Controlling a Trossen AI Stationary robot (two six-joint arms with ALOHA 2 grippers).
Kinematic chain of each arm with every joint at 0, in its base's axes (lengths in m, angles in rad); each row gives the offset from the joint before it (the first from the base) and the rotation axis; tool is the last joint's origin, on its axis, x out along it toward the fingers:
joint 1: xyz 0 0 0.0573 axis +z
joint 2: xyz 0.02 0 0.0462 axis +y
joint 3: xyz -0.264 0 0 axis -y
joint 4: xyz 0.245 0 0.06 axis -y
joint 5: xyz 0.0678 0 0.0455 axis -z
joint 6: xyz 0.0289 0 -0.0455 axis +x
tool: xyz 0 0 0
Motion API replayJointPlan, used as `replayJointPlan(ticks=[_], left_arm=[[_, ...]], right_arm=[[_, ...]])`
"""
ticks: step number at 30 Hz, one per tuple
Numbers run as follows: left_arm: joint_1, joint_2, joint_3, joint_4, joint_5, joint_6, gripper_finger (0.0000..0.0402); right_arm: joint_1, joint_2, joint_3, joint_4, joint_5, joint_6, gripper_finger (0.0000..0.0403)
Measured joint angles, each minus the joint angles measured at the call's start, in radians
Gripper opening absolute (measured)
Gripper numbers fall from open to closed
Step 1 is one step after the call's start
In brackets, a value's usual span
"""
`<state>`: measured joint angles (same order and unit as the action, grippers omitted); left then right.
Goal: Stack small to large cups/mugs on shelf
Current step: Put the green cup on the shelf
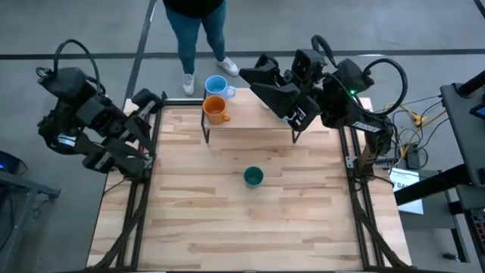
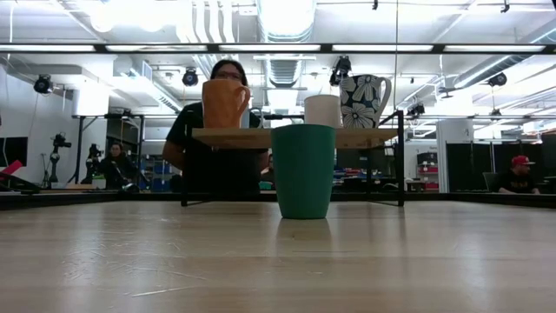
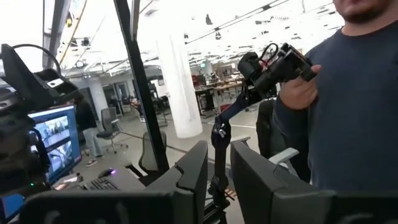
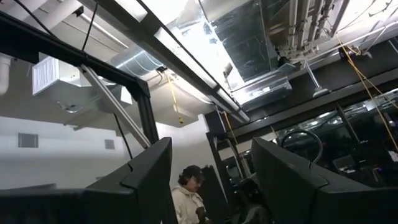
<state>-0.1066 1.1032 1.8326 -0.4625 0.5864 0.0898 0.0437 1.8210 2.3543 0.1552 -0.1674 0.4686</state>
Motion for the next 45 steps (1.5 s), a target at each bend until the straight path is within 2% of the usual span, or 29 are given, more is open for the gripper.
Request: replayJointPlan(ticks=[13,18,20,23,29,31,34,36,42,45], left_arm=[[0.0,-0.073,-0.001,-0.044,-0.211,-0.004,0.0057],[0.0,-0.083,-0.001,-0.097,-0.288,0.023,0.0057],[0.0,-0.086,-0.001,-0.115,-0.301,0.029,0.0057],[0.0,-0.093,-0.001,-0.129,-0.338,0.031,0.0057],[0.0,-0.095,-0.001,-0.132,-0.361,0.055,0.0057],[0.0,-0.1,-0.001,-0.133,-0.361,0.056,0.0057],[0.0,-0.1,-0.001,-0.152,-0.361,0.057,0.0057],[0.0,-0.1,-0.001,-0.166,-0.369,0.058,0.0057],[0.0,-0.1,-0.002,-0.233,-0.474,0.058,0.0057],[0.0,-0.105,-0.002,-0.279,-0.569,0.058,0.0057]], right_arm=[[0.0,0.0,0.0,-0.007,0.001,0.0,0.0215],[0.0,-0.001,0.0,-0.074,0.008,-0.028,0.0215],[0.0,-0.002,0.001,-0.166,0.034,-0.055,0.0215],[0.0,-0.003,0.001,-0.4,0.156,-0.084,0.0215],[-0.014,0.009,0.001,-1.074,0.498,-0.058,0.0215],[-0.016,0.02,0.001,-1.275,0.576,-0.017,0.0215],[-0.013,0.047,-0.001,-1.45,0.578,0.059,0.0215],[-0.007,0.067,-0.002,-1.507,0.548,0.096,0.0214],[0.016,0.133,-0.002,-1.528,0.45,0.107,0.0214],[0.023,0.16,-0.002,-1.538,0.435,0.105,0.0214]])
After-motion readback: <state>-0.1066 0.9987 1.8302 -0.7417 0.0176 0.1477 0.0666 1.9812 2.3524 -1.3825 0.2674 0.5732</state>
